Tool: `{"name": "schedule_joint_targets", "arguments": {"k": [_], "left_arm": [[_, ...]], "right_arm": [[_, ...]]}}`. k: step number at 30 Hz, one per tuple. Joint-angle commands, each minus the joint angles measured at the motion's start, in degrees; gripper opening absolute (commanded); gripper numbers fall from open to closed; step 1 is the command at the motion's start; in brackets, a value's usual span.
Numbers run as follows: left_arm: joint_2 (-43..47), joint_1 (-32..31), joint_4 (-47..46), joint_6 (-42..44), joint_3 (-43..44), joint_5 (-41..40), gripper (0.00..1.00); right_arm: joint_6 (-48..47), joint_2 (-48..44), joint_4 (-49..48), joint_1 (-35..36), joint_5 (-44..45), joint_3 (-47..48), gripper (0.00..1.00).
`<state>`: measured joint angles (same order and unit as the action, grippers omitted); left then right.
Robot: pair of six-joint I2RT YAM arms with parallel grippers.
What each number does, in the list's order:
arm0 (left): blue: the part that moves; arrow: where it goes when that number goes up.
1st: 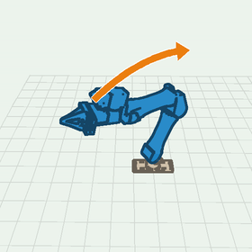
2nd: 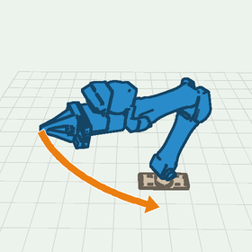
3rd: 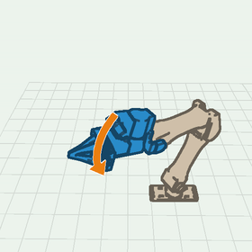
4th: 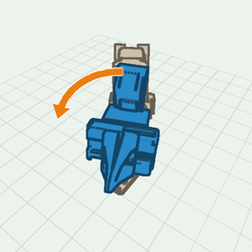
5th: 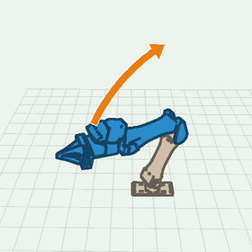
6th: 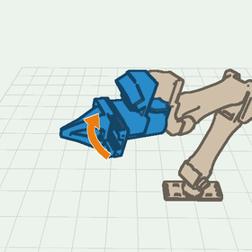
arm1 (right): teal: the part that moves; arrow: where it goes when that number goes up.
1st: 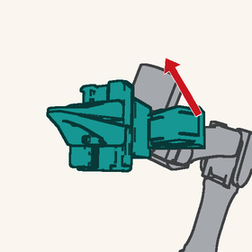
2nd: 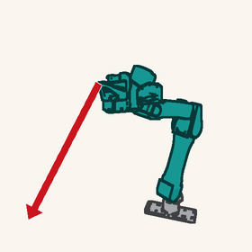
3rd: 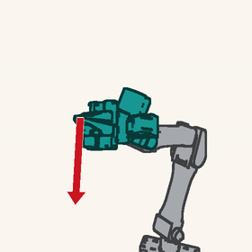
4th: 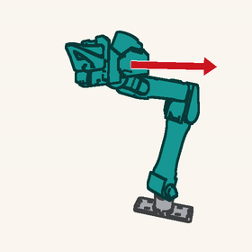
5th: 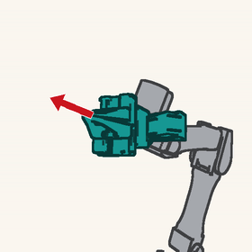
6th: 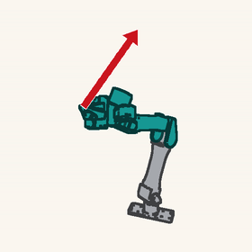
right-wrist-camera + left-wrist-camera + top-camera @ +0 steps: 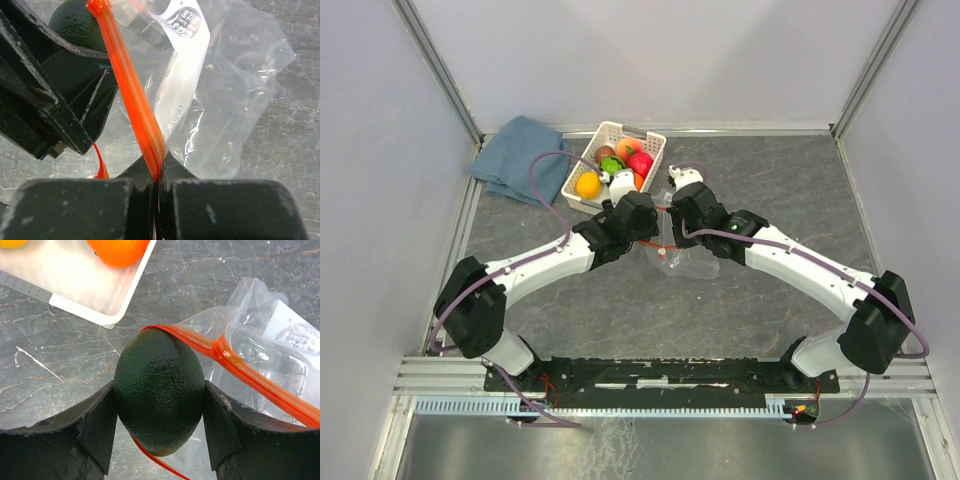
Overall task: Place the food in the zip-top bag and seal the zipper
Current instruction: Place the fake fruit in the zipper food storage bag.
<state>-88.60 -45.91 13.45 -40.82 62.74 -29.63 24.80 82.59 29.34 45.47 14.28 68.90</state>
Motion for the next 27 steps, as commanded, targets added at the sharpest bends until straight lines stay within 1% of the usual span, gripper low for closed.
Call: {"name": "schedule_joint_targets", "arguments": {"k": [1,4,10,20,22,27], "left_arm": [[1.23,1.18,2.59,3.01,0.93,-4.55,0.34],[3.78,1.18,0.57,2.32,0.30,-0.61,0.35],[8.99,1.18,-2.31,1.06,-1.06,4.78,0.39],[10.81,1.19,-5.18,-1.06,-2.73,13.37,0.42],[11.67,1.18,-5.29,-1.18,-3.29,13.70,0.43],[15.71,1.19,-3.83,-0.41,-5.00,8.43,0.43]], "right_arm": [[-0.46,-0.64,3.08,0.38,5.12,3.43,0.02],[-0.43,-0.76,0.34,0.81,2.62,2.57,0.02],[-0.02,0.15,-0.92,1.34,2.05,2.55,0.02],[0.75,0.12,-3.57,1.35,-0.57,2.25,0.02],[0.79,0.05,-3.68,1.37,-0.64,2.34,0.02],[0.78,0.24,-3.47,1.42,0.17,2.35,0.02]]}}
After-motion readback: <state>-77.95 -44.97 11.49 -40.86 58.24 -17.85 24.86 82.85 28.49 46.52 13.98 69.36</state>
